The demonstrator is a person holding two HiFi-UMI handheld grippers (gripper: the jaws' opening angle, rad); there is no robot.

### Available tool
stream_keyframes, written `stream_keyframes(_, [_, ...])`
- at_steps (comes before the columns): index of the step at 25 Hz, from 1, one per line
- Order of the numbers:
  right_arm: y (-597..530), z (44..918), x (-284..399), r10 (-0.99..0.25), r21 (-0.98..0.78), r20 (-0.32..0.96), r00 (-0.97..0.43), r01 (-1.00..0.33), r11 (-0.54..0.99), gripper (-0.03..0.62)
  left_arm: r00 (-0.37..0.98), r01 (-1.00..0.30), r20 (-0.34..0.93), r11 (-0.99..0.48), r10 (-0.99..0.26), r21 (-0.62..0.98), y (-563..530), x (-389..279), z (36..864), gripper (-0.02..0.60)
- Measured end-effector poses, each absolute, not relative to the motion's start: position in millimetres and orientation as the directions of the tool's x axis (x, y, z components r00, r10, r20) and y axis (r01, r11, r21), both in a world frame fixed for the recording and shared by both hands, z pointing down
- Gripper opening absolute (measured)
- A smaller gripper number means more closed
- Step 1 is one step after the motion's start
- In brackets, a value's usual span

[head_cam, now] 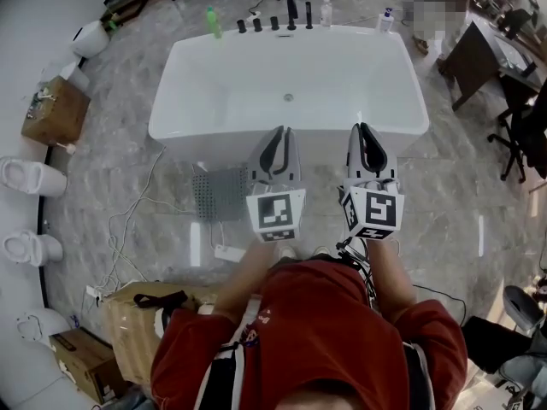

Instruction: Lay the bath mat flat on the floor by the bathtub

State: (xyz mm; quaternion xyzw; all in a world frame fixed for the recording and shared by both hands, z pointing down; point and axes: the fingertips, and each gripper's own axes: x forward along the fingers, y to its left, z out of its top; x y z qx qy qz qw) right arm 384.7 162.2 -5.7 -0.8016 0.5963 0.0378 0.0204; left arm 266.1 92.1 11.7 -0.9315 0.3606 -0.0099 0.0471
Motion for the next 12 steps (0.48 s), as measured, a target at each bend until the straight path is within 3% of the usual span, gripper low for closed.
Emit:
stream_keyframes(3, [162.3, -7.9, 384.3, -0.955, 0.016, -0.084, 0.285, -0.958, -0.288, 0.017, 0.742, -0.670, -0.040, -0.738, -0.669, -0.080, 94.4, 264.0, 6.0, 0.015])
stream_keyframes(12, [164.1, -5.9, 384.3, -0.949, 0.023, -0.071, 0.306, -0.951, -0.308, 0.011, 0.754, -0.657, -0.051, -0.749, -0.655, -0.088, 99.1, 265.1, 0.1, 0.014])
